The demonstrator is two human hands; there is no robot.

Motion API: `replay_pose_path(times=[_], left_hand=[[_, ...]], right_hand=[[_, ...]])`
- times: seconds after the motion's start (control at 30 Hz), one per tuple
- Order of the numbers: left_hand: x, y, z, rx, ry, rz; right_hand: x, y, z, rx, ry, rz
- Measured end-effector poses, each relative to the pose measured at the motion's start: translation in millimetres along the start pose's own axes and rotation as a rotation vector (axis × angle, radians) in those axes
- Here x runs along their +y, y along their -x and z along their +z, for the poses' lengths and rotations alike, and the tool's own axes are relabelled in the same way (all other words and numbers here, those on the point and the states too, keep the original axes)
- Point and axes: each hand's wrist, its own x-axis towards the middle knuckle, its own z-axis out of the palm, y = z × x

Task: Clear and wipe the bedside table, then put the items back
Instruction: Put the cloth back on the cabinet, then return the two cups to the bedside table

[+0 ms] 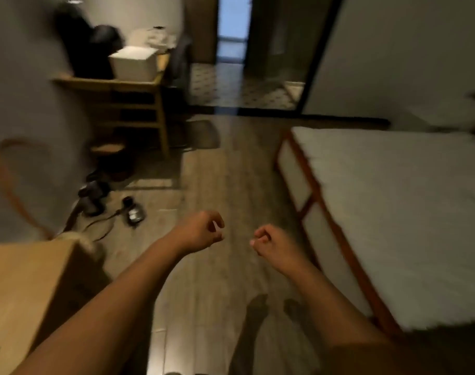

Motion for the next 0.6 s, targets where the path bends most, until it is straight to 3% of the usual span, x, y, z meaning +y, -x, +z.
replay_pose_path(times=[0.27,0.37,0.6], left_hand=[[300,-29,174,-0.219,-0.127,0.551],[402,-18,247,-0.361,-0.167,0.708],[564,-19,378,-0.526,-0.179,0.988]], right_hand=[[169,192,-238,0.533,-0.031,0.284],[230,268,-298,0.694,-0.048,0.413],[337,375,-399,0.939,-0.027,0.662]])
